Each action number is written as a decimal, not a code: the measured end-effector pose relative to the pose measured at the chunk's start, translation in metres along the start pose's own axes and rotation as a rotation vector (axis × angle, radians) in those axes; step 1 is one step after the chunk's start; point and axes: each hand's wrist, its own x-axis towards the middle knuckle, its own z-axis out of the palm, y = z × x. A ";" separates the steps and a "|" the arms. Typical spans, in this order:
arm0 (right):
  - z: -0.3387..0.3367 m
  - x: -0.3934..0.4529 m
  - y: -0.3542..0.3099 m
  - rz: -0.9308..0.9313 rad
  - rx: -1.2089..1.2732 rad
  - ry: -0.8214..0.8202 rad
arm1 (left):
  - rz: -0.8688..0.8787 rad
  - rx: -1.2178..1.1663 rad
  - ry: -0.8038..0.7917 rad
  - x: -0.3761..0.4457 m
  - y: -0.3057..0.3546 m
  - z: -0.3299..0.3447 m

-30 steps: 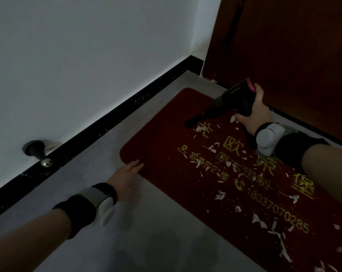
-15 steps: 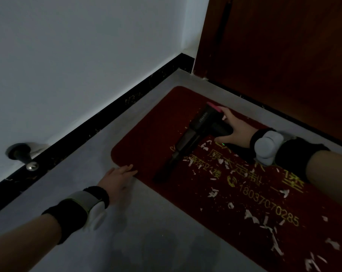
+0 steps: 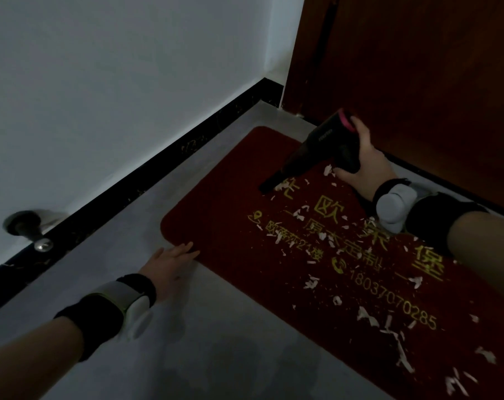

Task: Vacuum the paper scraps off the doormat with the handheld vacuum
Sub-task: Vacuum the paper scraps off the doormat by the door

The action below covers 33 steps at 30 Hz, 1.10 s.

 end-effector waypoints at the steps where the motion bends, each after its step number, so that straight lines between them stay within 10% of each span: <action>1: -0.001 -0.002 0.001 -0.026 0.003 -0.018 | 0.000 -0.003 0.003 0.000 0.000 0.000; 20: 0.003 -0.020 0.001 -0.108 0.070 -0.357 | -0.003 -0.017 -0.009 0.005 -0.006 0.003; 33: 0.005 -0.002 -0.006 0.076 -0.233 0.110 | 0.004 0.019 -0.060 -0.002 -0.002 -0.004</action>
